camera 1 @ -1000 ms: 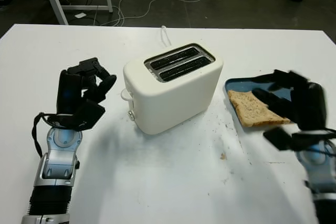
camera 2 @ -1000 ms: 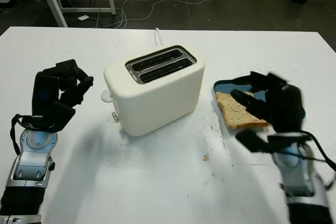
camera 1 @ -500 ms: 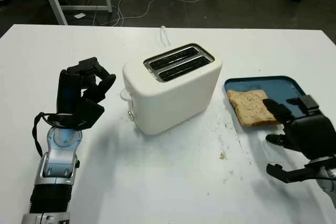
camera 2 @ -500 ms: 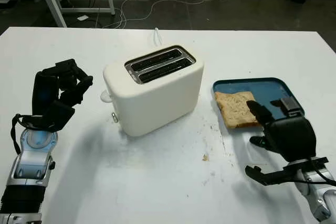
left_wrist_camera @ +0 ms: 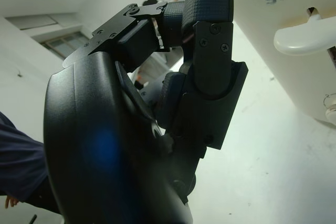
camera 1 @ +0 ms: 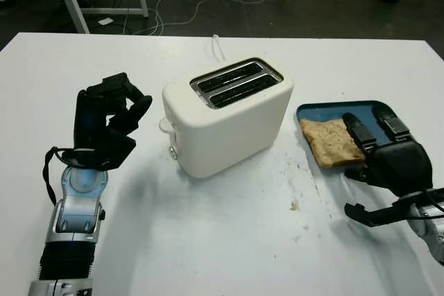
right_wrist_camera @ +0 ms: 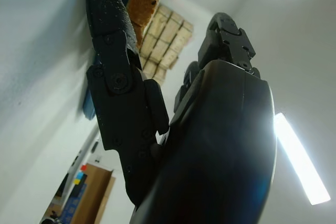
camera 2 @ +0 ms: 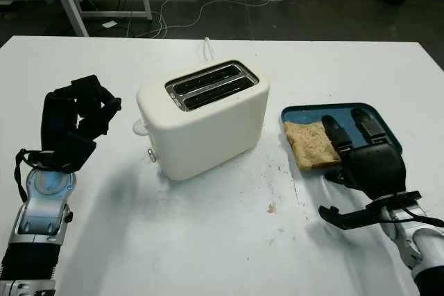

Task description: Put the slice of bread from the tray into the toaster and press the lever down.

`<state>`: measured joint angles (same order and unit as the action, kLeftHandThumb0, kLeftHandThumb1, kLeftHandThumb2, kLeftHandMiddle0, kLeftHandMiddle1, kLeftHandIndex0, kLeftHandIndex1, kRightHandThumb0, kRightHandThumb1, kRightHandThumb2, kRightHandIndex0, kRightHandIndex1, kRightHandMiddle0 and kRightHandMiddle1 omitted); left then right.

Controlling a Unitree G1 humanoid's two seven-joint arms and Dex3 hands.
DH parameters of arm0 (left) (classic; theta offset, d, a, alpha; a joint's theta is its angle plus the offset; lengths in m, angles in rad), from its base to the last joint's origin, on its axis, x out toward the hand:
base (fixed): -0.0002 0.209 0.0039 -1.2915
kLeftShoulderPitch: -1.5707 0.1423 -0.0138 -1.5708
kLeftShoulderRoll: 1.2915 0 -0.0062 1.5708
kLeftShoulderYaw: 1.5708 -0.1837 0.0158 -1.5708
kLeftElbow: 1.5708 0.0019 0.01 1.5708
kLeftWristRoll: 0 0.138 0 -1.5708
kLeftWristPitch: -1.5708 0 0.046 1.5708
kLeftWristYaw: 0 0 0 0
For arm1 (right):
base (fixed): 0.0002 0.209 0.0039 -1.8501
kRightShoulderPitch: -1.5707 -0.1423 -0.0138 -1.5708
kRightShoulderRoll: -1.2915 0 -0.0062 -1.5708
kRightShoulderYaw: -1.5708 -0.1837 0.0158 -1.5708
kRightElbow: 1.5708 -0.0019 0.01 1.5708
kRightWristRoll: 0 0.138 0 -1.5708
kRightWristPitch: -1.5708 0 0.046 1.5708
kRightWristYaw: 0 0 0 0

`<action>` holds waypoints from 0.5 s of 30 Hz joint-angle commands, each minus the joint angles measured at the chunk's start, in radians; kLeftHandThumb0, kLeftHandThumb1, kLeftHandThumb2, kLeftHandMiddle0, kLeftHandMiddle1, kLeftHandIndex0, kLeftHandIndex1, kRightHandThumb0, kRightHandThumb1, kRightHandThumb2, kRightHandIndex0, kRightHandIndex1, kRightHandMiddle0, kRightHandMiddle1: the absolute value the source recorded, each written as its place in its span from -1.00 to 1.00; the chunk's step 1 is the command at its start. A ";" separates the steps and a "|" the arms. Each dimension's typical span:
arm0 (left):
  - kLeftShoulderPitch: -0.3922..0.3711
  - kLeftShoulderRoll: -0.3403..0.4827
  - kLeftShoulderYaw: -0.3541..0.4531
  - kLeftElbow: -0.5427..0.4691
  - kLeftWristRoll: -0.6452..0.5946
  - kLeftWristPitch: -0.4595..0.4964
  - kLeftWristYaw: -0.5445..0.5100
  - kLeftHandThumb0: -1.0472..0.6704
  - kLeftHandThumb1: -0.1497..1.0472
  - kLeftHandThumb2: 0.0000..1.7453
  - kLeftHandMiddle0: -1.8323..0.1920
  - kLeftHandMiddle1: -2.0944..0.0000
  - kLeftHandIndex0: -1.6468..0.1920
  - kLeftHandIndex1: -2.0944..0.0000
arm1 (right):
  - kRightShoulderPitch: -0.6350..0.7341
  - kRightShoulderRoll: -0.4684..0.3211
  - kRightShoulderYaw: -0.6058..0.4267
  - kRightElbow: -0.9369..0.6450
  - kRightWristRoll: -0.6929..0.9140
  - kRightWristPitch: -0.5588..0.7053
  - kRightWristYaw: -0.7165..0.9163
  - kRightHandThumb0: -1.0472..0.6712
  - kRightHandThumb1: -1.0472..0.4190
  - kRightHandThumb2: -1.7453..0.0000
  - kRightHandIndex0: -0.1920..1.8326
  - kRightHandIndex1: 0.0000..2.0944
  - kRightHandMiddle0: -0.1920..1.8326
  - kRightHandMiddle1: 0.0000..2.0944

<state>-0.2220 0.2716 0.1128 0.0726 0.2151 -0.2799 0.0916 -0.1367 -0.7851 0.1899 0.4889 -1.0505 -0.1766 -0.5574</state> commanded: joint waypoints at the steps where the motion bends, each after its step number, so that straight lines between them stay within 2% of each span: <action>1: -0.001 0.005 0.002 -0.012 -0.004 -0.007 -0.002 -0.74 0.79 -0.57 -0.50 -0.48 -0.43 -0.35 | -0.015 -0.013 0.036 0.035 -0.009 -0.001 -0.007 -0.48 -0.79 0.98 -0.77 -0.96 -0.79 -0.99; 3: 0.002 0.011 0.002 -0.015 0.004 -0.013 -0.001 -0.74 0.79 -0.56 -0.50 -0.48 -0.43 -0.36 | -0.033 -0.018 0.058 0.055 -0.007 -0.008 -0.020 -0.44 -0.81 0.98 -0.77 -0.94 -0.79 -0.99; 7: 0.004 0.017 0.008 -0.021 0.004 -0.026 0.002 -0.74 0.79 -0.54 -0.48 -0.49 -0.41 -0.38 | -0.080 -0.024 0.110 0.116 -0.005 -0.033 -0.034 -0.42 -0.80 1.00 -0.81 -0.74 -0.77 -0.96; 10: 0.006 0.017 0.015 -0.025 -0.005 -0.034 0.001 -0.73 0.79 -0.55 -0.48 -0.50 -0.40 -0.38 | -0.108 -0.030 0.142 0.146 0.004 -0.061 -0.033 -0.41 -0.80 1.00 -0.81 -0.51 -0.76 -0.85; 13: 0.007 0.019 0.019 -0.028 -0.005 -0.042 -0.003 -0.73 0.79 -0.54 -0.48 -0.51 -0.39 -0.39 | -0.127 -0.044 0.175 0.152 -0.009 -0.069 -0.019 -0.41 -0.82 0.92 -0.81 -0.08 -0.80 -0.44; 14: 0.007 0.017 0.021 -0.028 -0.009 -0.047 -0.004 -0.74 0.79 -0.54 -0.47 -0.52 -0.39 -0.40 | -0.134 -0.049 0.188 0.155 -0.013 -0.074 -0.019 -0.41 -0.83 0.86 -0.81 0.31 -0.81 -0.01; 15: 0.007 0.015 0.023 -0.027 -0.013 -0.050 -0.004 -0.74 0.79 -0.55 -0.47 -0.52 -0.39 -0.40 | -0.140 -0.052 0.199 0.158 -0.016 -0.076 -0.022 -0.42 -0.83 0.82 -0.81 0.48 -0.81 0.32</action>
<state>-0.2206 0.2783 0.1304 0.0570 0.2139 -0.3096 0.0914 -0.2786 -0.8319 0.3628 0.6297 -1.0500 -0.2305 -0.5959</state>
